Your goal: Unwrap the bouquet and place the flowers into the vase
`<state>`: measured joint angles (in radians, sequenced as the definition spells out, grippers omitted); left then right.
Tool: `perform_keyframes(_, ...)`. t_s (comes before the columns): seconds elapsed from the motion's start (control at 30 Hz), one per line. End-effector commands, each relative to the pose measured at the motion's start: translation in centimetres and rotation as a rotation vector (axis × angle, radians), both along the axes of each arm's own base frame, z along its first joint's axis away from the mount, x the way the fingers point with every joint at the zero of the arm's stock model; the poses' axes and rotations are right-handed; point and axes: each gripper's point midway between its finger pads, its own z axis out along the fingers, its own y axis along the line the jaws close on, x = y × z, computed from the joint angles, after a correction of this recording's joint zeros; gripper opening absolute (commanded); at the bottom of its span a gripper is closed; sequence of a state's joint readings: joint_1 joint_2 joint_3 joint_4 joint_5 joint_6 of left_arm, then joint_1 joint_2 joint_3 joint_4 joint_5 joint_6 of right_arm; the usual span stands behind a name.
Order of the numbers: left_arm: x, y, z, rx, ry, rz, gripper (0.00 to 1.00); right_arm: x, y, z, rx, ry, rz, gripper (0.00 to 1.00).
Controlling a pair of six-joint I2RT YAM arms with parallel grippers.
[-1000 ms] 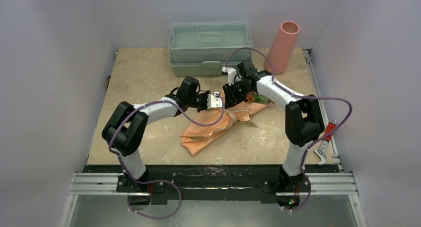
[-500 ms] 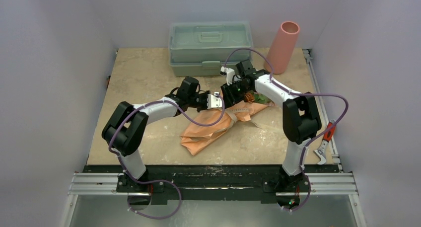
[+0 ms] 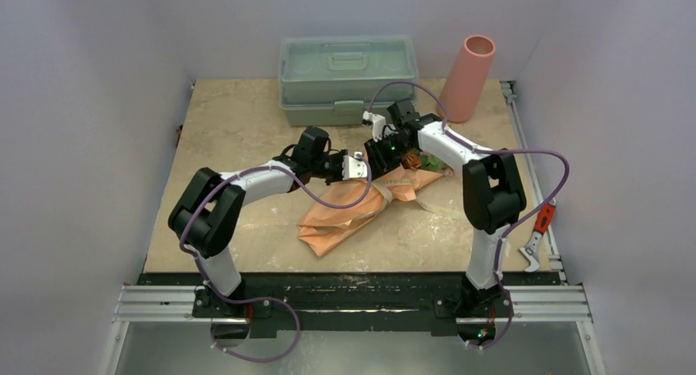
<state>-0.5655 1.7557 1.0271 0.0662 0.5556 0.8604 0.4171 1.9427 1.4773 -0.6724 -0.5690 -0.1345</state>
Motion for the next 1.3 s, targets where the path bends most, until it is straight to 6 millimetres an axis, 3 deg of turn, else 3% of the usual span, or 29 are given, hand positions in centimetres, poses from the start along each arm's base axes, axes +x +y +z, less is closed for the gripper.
perform_keyframes(0.0, 0.1, -0.5, 1.8, -0.032, -0.064, -0.026, 0.0, 0.0, 0.5, 1.0, 0.021, -0.012, 0.028, 0.33)
perform_keyframes(0.2, 0.1, -0.4, 1.6, -0.024, -0.061, -0.024, 0.0, 0.1, 1.0, 2.9, 0.063, -0.043, 0.048, 0.0)
perform_keyframes(0.33, -0.1, -0.2, 1.1, -0.01, -0.049, -0.024, 0.0, -0.1, 0.1, 4.7, 0.052, -0.103, 0.067, 0.0)
perform_keyframes(0.5, -0.4, 0.3, 0.4, 0.003, -0.029, -0.012, 0.0, -1.0, -3.1, 5.9, 0.013, -0.138, 0.038, 0.0)
perform_keyframes(0.77, 0.4, 1.5, -0.5, 0.017, -0.006, 0.032, 0.0, -4.3, -7.5, 5.0, -0.086, -0.137, 0.061, 0.0)
perform_keyframes(1.0, 0.6, 1.8, -0.4, 0.018, -0.002, 0.054, 0.0, -5.2, -10.2, 4.9, -0.136, -0.155, 0.04, 0.0)
perform_keyframes(1.17, 0.7, 2.1, -0.3, 0.017, -0.002, 0.066, 0.0, -7.2, -13.3, 2.9, -0.237, -0.154, 0.083, 0.0)
perform_keyframes(1.23, 0.5, 2.1, -0.2, 0.018, -0.006, 0.052, 0.0, -7.5, -13.7, 3.0, -0.252, -0.165, 0.112, 0.08)
perform_keyframes(1.27, 0.4, 1.9, 0.0, 0.014, -0.012, 0.04, 0.0, -7.4, -13.4, 3.3, -0.24, -0.17, 0.118, 0.22)
